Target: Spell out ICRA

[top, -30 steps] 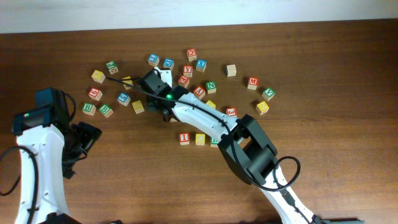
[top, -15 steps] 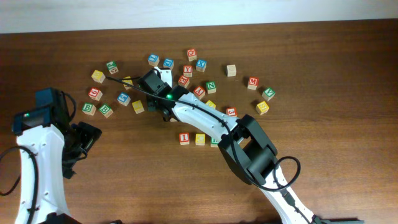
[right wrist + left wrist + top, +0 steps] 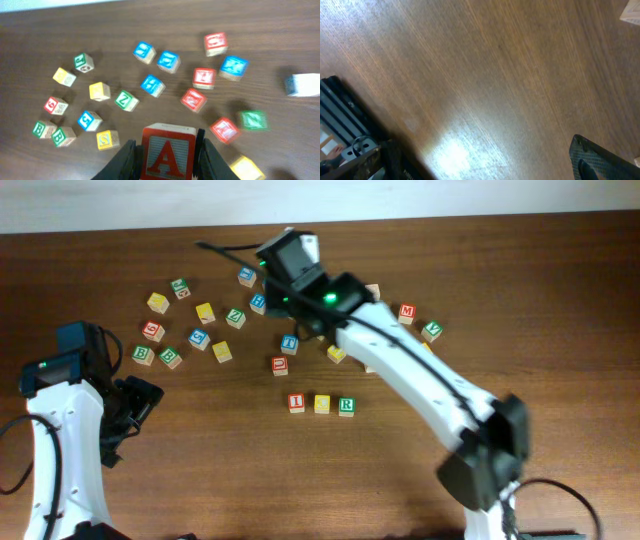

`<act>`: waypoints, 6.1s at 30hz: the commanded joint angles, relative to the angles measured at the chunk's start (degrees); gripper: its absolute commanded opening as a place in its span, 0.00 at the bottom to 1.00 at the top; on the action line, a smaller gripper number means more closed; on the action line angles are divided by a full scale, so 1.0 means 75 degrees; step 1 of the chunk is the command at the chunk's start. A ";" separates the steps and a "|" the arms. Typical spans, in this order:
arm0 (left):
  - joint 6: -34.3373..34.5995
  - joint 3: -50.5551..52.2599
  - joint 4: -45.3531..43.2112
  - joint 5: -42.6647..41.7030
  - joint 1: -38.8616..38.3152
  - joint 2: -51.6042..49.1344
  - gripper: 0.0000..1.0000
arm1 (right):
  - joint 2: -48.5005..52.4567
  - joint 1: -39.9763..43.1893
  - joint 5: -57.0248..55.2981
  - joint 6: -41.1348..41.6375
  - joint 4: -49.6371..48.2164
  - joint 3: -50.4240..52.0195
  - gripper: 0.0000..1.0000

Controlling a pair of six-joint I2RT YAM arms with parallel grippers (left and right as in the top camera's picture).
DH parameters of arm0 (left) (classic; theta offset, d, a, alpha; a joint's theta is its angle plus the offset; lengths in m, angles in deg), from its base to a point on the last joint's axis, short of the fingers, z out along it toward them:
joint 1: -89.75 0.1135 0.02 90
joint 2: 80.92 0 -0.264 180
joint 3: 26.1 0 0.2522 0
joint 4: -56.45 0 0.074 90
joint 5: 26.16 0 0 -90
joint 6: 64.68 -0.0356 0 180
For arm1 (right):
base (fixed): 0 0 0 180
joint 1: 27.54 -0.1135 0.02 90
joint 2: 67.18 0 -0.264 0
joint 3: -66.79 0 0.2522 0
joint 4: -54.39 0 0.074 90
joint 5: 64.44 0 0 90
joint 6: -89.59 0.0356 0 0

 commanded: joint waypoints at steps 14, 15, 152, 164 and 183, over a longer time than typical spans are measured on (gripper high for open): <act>0.0067 0.0017 -0.0003 0.0114 0.0041 0.0105 0.99 | -0.2020 0.1623 0.0720 -0.0871 0.4663 0.2092 0.24; 0.0067 0.0017 -0.0003 0.0114 0.0041 0.0105 0.99 | -0.2020 0.1623 0.0950 -0.0868 0.4269 0.2562 0.24; -0.2879 0.0023 -0.4162 -0.2384 -0.5013 -0.3832 0.00 | -0.2375 0.3963 0.3946 -0.1821 0.0682 0.7166 0.04; -0.2879 0.0023 -0.4153 -0.3494 -0.5018 -0.4060 0.00 | -0.2375 0.3430 0.4062 -0.1282 -0.0536 0.7796 0.05; -0.2882 0.0023 -0.3407 -0.3905 -0.5033 -0.4060 0.00 | -0.2375 0.3316 0.4028 -0.1282 -0.0595 0.7796 0.06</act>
